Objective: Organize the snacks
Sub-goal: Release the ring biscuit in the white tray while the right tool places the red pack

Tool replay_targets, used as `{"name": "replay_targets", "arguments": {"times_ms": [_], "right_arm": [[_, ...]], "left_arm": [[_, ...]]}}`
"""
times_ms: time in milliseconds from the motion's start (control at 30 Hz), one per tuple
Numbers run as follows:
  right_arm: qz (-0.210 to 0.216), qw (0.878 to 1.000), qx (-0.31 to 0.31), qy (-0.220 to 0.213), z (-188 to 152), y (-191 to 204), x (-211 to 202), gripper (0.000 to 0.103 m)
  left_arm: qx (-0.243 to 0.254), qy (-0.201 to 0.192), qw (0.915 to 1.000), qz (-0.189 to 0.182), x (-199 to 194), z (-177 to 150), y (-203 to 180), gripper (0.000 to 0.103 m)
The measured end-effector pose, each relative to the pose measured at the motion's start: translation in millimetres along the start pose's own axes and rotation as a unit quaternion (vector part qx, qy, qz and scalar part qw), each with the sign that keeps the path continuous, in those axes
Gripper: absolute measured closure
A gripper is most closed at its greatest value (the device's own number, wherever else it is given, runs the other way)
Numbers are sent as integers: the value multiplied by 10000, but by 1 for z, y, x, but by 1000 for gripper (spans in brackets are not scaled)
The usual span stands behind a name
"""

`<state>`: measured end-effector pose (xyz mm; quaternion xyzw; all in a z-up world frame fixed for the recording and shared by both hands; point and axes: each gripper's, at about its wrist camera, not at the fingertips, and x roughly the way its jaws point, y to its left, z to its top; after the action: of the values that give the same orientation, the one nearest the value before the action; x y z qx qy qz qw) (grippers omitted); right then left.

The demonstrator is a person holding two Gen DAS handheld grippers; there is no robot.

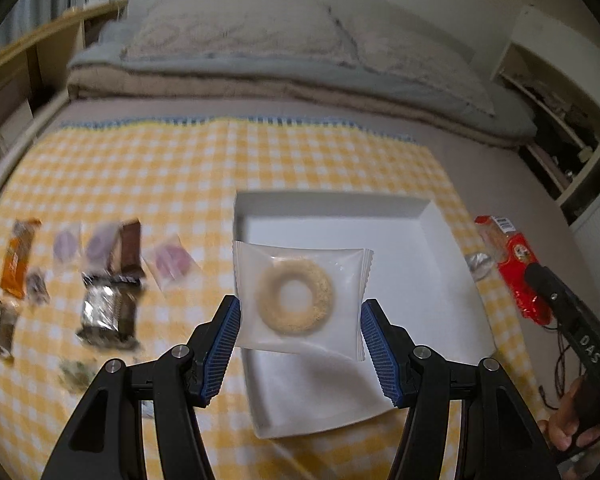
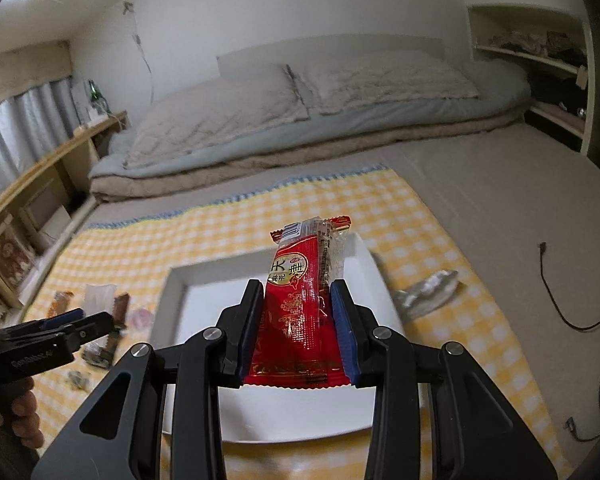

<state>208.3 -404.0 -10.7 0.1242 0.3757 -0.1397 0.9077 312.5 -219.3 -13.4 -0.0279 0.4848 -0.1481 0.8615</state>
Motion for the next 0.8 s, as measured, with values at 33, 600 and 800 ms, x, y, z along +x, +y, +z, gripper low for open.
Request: {"name": "replay_targets", "arguments": {"times_ms": [33,600,800], "right_arm": [[-55,9999,12,95,-1,-4,5,68],[-162,9975,-27,687,-9,-19,37,68],[-135,9966,-65,808,-5,-19,44,68]], "left_arm": [[-60,103,9999,-19,7,1,-1,43],[-456,1301,9904,-46,102,-2,-6,43],[-549,1183,9914,-141,101,5,2,26]]}}
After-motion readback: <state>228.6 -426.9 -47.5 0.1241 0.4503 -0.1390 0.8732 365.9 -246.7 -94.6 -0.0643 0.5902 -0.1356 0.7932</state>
